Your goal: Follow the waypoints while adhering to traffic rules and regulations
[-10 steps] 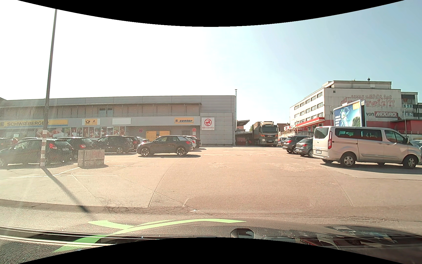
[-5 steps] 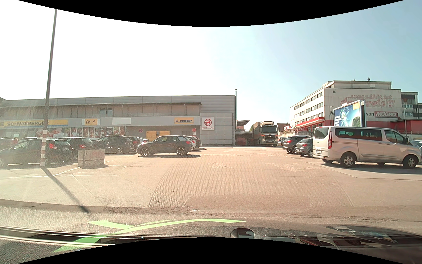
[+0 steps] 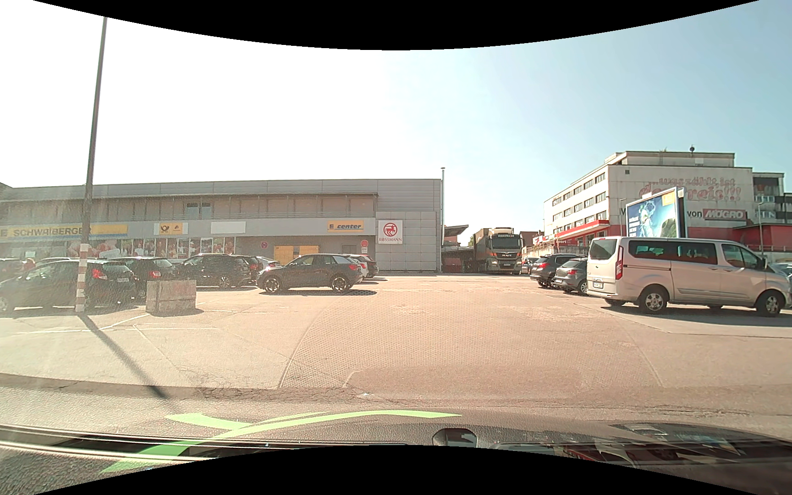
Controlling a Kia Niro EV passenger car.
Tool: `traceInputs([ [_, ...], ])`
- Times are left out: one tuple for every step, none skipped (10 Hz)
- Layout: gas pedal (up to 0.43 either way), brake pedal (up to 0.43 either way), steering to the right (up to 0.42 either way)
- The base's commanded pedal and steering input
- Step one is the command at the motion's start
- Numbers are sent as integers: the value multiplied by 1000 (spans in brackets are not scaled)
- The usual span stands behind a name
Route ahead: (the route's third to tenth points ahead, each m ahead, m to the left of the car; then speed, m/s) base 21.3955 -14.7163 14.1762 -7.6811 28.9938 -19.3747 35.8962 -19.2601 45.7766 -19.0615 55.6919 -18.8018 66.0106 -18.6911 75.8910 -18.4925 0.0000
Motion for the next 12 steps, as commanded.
traceInputs([
  [0, 421, -55],
  [0, 421, -55],
  [0, 421, -55],
  [0, 421, -56],
  [0, 421, -56],
  [0, 421, -55],
  [0, 421, -55],
  [0, 421, -55],
  [0, 421, -55],
  [0, 421, -55],
  [0, 421, -55],
  [0, 421, -56],
])
